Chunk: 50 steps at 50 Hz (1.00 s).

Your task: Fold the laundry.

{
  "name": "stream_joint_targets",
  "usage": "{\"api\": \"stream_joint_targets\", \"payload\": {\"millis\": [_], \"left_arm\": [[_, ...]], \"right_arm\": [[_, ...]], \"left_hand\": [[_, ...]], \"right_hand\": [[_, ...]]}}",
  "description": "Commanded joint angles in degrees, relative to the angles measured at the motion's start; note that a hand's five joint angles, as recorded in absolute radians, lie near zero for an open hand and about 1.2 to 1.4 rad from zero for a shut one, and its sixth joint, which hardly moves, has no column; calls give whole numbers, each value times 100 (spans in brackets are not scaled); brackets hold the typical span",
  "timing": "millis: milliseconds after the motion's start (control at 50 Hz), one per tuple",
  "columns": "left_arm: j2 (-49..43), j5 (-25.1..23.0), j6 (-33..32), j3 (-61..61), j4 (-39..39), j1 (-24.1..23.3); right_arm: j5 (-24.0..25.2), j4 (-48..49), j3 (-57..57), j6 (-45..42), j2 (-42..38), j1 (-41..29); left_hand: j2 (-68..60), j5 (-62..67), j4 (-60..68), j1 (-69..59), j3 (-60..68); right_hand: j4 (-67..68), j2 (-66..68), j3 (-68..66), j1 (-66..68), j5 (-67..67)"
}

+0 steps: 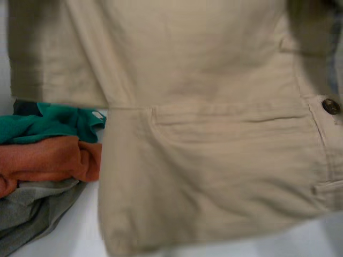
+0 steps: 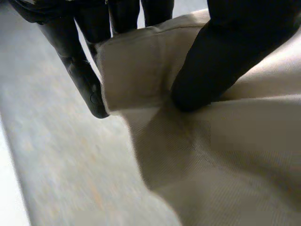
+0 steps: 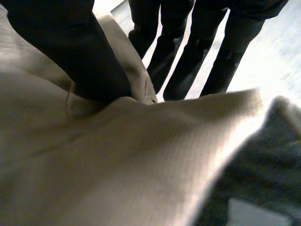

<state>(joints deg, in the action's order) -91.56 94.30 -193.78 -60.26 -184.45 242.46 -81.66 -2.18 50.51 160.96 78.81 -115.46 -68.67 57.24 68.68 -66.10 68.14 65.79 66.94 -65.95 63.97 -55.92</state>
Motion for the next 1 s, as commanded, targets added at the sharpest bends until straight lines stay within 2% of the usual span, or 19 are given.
{"api": "stream_joint_targets", "payload": {"millis": [20, 80, 140, 220, 260, 280, 300, 320, 340, 360, 440, 520, 600, 620, 680, 760, 860, 940, 1000], "left_arm": [[-1424, -210, -72, -249, -222, -32], [-2319, -307, -229, -214, -547, -23], [-2865, -299, -379, -83, -776, -6], [-3657, -123, -441, 330, -944, 161], [-3974, -35, -362, 637, -926, 249], [-4044, -26, -318, 717, -909, 275], [-4106, -35, -248, 787, -891, 293], [-4159, -104, -74, 892, -865, 319], [-4159, -149, 15, 919, -847, 320], [-4142, -201, 77, 937, -821, 320], [-3765, -290, 279, 754, -558, 337], [-3080, -123, 403, 174, -162, 337], [-2245, 114, 482, -652, 356, 311], [-1913, 141, 517, -1028, 636, 276], [-1419, 115, 578, -1601, 1129, 223], [-750, -105, 693, -2524, 1859, 162], [-187, -658, 1017, -3772, 2510, 153], [-99, -1010, 1237, -4502, 2634, 153], [-125, -1168, 1308, -4906, 2511, 135]], "right_arm": [[-218, 261, 450, 146, -1367, -205], [-507, 664, 495, 102, -2226, -275], [-745, 990, 442, 85, -2712, -319], [-1325, 1641, 126, 41, -3441, -310], [-1633, 1905, -155, -3, -3811, -310], [-1703, 1958, -260, -20, -3916, -310], [-1739, 1975, -366, -38, -4022, -319], [-1687, 1976, -593, -73, -4205, -337], [-1608, 1950, -700, -99, -4268, -354], [-1520, 1888, -796, -152, -4321, -380], [-1221, 1186, -947, -407, -4173, -416], [-949, 535, -596, -399, -3532, -354], [-413, 60, 185, -591, -2627, -223], [-186, -106, 535, -757, -2225, -144], [150, -396, 1073, -1197, -1687, -12], [511, -1073, 1943, -2084, -930, 252], [932, -1970, 3138, -3061, -323, 674], [1433, -2041, 4009, -3439, -182, 893], [1767, -1718, 4649, -3623, -182, 1069]], "left_hand": [[-1133, 1276, 1132, -1390, 1186], [-1133, 1276, 1132, -1390, 1186], [-1133, 1276, 1132, -1390, 1186], [-1133, 1276, 1132, -1390, 1186], [-1133, 1276, 1132, -1390, 1186], [-1133, 1276, 1132, -1390, 1186], [-186, 329, 184, -443, 238], [3155, -3011, -3156, 2897, -3102], [4937, -4793, -4938, 4679, -4884], [5867, -5724, -5868, 5610, -5814], [5867, -5724, -5868, 5610, -5814], [5867, -5724, -5868, 5610, -5814], [5867, -5724, -5868, 5610, -5814], [5867, -5724, -5868, 5610, -5814], [5867, -5724, -5868, 5610, -5814], [5830, -5687, -5832, 5573, -5778], [4871, -4727, -4872, 4614, -4818], [4753, -4609, -4754, 4496, -4700], [4769, -4626, -4771, 4512, -4717]], "right_hand": [[931, 816, -915, 1113, -918], [981, 867, -965, 1164, -968], [1065, 951, -1049, 1248, -1052], [1032, 918, -1016, 1215, -1019], [96, -19, -80, 278, -83], [-959, -1074, 975, -777, 972], [-2535, -2650, 2551, -2353, 2548], [-5579, -5694, 5595, -5397, 5592], [-5579, -5694, 5595, -5397, 5592], [-5579, -5694, 5595, -5397, 5592], [-5579, -5694, 5595, -5397, 5592], [-5579, -5694, 5595, -5397, 5592], [-5579, -5694, 5595, -5397, 5592], [-5579, -5694, 5595, -5397, 5592], [-5579, -5694, 5595, -5397, 5592], [-5579, -5694, 5595, -5397, 5592], [-4219, -4333, 4235, -4036, 4232], [-3327, -3441, 3343, -3144, 3340], [-3174, -3288, 3190, -2991, 3187]]}}
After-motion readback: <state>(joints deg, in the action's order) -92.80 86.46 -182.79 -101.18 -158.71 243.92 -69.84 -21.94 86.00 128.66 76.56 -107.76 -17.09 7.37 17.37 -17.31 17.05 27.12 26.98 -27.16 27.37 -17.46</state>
